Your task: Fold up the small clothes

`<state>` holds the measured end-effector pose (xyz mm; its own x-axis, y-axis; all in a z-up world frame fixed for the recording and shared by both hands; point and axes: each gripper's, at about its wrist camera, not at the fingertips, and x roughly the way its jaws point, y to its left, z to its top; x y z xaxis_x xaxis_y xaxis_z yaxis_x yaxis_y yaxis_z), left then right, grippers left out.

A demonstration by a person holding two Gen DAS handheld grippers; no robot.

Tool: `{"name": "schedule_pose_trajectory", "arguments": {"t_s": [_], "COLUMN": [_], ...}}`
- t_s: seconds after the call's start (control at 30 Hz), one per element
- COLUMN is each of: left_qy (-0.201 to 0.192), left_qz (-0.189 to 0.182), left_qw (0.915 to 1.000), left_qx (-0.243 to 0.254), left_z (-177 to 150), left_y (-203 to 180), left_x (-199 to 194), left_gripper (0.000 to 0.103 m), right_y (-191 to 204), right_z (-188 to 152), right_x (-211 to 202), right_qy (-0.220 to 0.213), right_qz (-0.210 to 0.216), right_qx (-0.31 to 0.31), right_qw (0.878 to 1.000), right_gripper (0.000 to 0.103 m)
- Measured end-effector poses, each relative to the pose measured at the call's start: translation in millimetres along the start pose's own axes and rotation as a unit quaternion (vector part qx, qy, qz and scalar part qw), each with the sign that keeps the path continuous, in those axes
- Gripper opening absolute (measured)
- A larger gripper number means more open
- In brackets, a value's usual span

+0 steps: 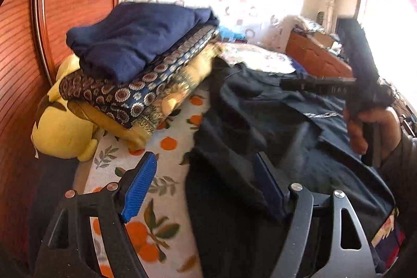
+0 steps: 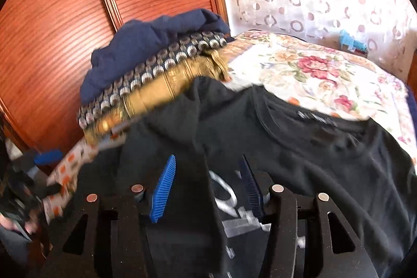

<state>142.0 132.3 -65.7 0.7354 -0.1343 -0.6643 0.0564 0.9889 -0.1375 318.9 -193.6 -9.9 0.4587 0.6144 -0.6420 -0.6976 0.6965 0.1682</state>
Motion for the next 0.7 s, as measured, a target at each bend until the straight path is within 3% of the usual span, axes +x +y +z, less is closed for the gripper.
{"name": "schedule_pose_trajectory", "arguments": {"t_s": [0.27,0.3,0.33,0.4,0.47,0.57,0.67,0.7], "left_qy": [0.033,0.035,0.039,0.045,0.051,0.045,0.045,0.044], "left_qz": [-0.005,-0.001,0.005,0.014,0.019,0.015,0.013,0.011], "left_qw": [0.9991,0.9991,0.9990,0.9987,0.9984,0.9986,0.9986,0.9986], "left_qx": [-0.024,-0.022,-0.020,-0.018,-0.019,-0.022,-0.026,-0.026], "left_z": [0.1,-0.5,-1.5,-3.3,-7.7,-9.2,-9.3,-9.3], "left_y": [15.8,16.3,16.9,18.8,20.3,22.8,24.5,25.1], "left_x": [25.2,26.3,28.0,32.9,36.6,35.3,36.4,35.9], "left_gripper": [0.077,0.077,0.077,0.077,0.077,0.077,0.077,0.077], "right_y": [6.7,8.4,8.4,9.9,4.2,-2.5,-2.5,-3.3], "right_z": [24.8,26.0,29.0,34.9,42.4,46.2,43.3,43.8], "right_x": [72.8,80.1,85.5,87.9,83.7,84.1,86.1,82.6], "right_qy": [0.052,0.062,0.067,0.054,0.029,0.028,0.035,0.035], "right_qz": [0.054,0.052,0.045,0.011,-0.046,-0.061,-0.066,-0.063], "right_qx": [0.019,0.016,0.012,-0.002,0.009,0.021,0.011,0.011], "right_qw": [0.997,0.997,0.997,0.998,0.998,0.998,0.997,0.997], "right_gripper": [0.053,0.049,0.027,0.004,0.004,0.004,0.035,0.039]}}
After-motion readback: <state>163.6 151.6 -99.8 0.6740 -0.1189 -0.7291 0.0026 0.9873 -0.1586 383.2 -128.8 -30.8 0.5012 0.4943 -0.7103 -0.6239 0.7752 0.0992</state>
